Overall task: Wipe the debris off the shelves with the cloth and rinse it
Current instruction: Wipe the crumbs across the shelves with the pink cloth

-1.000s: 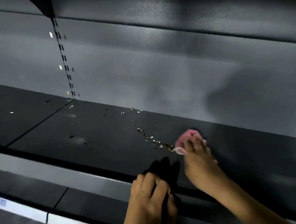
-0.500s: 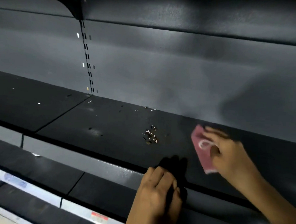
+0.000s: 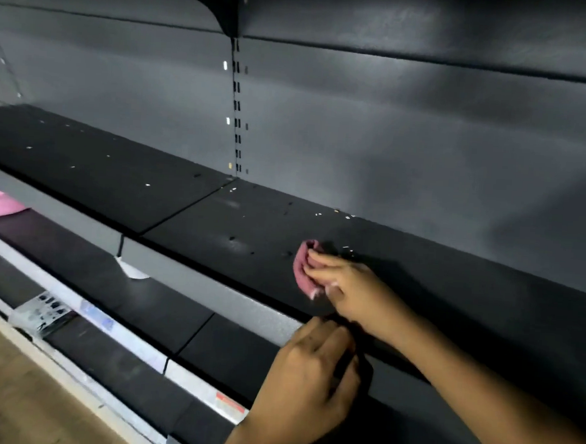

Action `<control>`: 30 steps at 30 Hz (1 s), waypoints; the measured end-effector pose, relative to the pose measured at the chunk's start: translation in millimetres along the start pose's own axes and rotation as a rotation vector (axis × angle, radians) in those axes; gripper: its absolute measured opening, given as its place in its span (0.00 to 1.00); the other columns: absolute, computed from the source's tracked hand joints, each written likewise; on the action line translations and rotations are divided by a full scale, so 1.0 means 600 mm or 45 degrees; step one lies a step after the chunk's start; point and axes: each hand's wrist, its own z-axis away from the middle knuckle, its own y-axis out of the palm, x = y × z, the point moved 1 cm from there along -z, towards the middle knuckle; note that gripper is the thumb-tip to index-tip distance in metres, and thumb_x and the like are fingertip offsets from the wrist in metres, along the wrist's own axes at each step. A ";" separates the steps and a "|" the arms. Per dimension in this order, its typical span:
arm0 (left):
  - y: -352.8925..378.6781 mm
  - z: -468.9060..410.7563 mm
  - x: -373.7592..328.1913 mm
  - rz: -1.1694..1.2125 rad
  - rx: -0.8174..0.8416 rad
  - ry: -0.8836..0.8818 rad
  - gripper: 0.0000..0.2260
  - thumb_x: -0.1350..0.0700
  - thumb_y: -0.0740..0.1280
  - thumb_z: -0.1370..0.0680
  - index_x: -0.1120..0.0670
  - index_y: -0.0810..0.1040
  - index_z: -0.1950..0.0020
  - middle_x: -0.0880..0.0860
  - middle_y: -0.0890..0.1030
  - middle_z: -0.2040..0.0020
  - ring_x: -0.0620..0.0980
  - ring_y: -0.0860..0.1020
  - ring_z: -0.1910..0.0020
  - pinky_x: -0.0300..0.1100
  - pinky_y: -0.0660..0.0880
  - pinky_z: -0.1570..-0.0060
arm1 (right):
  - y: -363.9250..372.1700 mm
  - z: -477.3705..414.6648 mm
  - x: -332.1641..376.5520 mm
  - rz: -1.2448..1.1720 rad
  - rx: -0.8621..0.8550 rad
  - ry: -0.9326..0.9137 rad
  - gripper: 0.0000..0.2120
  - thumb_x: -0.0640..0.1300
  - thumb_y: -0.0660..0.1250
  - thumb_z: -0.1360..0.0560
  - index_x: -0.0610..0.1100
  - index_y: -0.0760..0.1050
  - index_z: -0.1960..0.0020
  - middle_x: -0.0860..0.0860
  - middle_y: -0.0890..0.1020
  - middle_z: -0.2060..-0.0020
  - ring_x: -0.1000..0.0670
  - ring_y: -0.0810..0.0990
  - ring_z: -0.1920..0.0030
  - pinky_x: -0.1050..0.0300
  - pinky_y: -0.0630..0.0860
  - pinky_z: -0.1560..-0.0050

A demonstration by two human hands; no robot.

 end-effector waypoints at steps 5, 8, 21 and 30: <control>-0.007 0.009 -0.003 0.002 0.049 0.032 0.06 0.57 0.61 0.23 0.58 0.75 0.56 0.51 0.74 0.59 0.50 0.71 0.59 0.36 0.68 0.60 | -0.052 -0.030 0.010 -0.087 -0.229 -0.055 0.26 0.24 0.65 0.34 0.44 0.78 0.41 0.56 0.76 0.38 0.62 0.74 0.39 0.78 0.65 0.40; -0.006 0.008 0.004 -0.006 0.016 0.059 0.07 0.57 0.62 0.23 0.59 0.77 0.53 0.52 0.76 0.58 0.51 0.73 0.58 0.40 0.72 0.57 | -0.079 0.023 0.012 -0.117 0.059 -0.114 0.27 0.24 0.64 0.33 0.49 0.79 0.43 0.70 0.72 0.43 0.76 0.70 0.44 0.81 0.68 0.45; -0.008 0.004 0.057 0.049 -0.076 0.373 0.06 0.61 0.65 0.27 0.59 0.81 0.55 0.56 0.81 0.58 0.55 0.78 0.58 0.43 0.76 0.60 | 0.009 -0.006 0.028 -0.178 0.292 -0.182 0.26 0.24 0.60 0.31 0.47 0.78 0.42 0.62 0.75 0.40 0.70 0.69 0.37 0.76 0.62 0.36; -0.143 -0.001 0.221 0.076 -0.027 0.526 0.04 0.63 0.68 0.28 0.61 0.82 0.55 0.55 0.82 0.44 0.54 0.79 0.41 0.42 0.73 0.38 | 0.006 -0.170 0.045 -0.085 -0.153 0.033 0.24 0.24 0.63 0.35 0.44 0.81 0.46 0.50 0.81 0.42 0.73 0.71 0.43 0.70 0.68 0.36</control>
